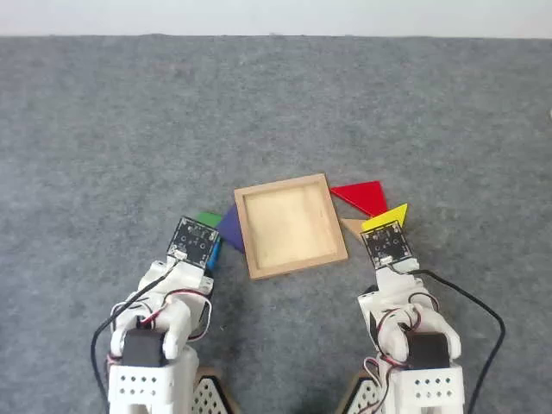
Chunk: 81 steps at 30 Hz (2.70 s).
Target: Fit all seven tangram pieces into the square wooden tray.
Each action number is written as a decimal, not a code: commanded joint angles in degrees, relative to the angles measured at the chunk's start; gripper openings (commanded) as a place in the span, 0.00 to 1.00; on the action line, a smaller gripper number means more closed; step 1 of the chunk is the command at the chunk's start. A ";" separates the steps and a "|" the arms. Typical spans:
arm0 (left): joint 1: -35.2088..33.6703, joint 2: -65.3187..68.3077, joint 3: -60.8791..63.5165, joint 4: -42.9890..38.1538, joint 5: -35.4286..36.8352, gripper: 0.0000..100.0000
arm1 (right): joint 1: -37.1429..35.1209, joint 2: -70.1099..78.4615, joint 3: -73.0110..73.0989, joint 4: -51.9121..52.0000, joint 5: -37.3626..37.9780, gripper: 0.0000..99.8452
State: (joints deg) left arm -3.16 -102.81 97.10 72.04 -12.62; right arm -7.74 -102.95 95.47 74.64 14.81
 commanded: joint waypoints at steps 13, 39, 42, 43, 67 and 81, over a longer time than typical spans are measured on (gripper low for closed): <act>1.67 -1.05 -0.57 0.44 -0.44 0.09 | -1.10 -0.92 0.97 0.31 0.53 0.01; 1.67 -1.05 -0.57 0.44 -0.44 0.09 | 20.09 2.59 -14.07 -9.10 18.90 0.12; 1.67 -1.05 -0.57 0.44 -0.44 0.09 | 14.11 11.91 -19.60 -9.19 16.00 0.22; 1.67 -1.05 -0.57 0.44 -0.44 0.09 | 12.26 16.31 -21.89 -9.80 14.42 0.24; 1.67 -1.05 -0.57 0.44 -0.44 0.09 | -0.31 108.88 -76.92 -14.11 -25.85 0.37; 1.67 -1.05 -0.57 0.44 -0.44 0.09 | -3.56 109.67 -73.41 -16.84 -30.77 0.32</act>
State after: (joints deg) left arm -1.41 -102.81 97.10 72.04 -12.70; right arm -10.73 6.95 21.63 59.69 -15.34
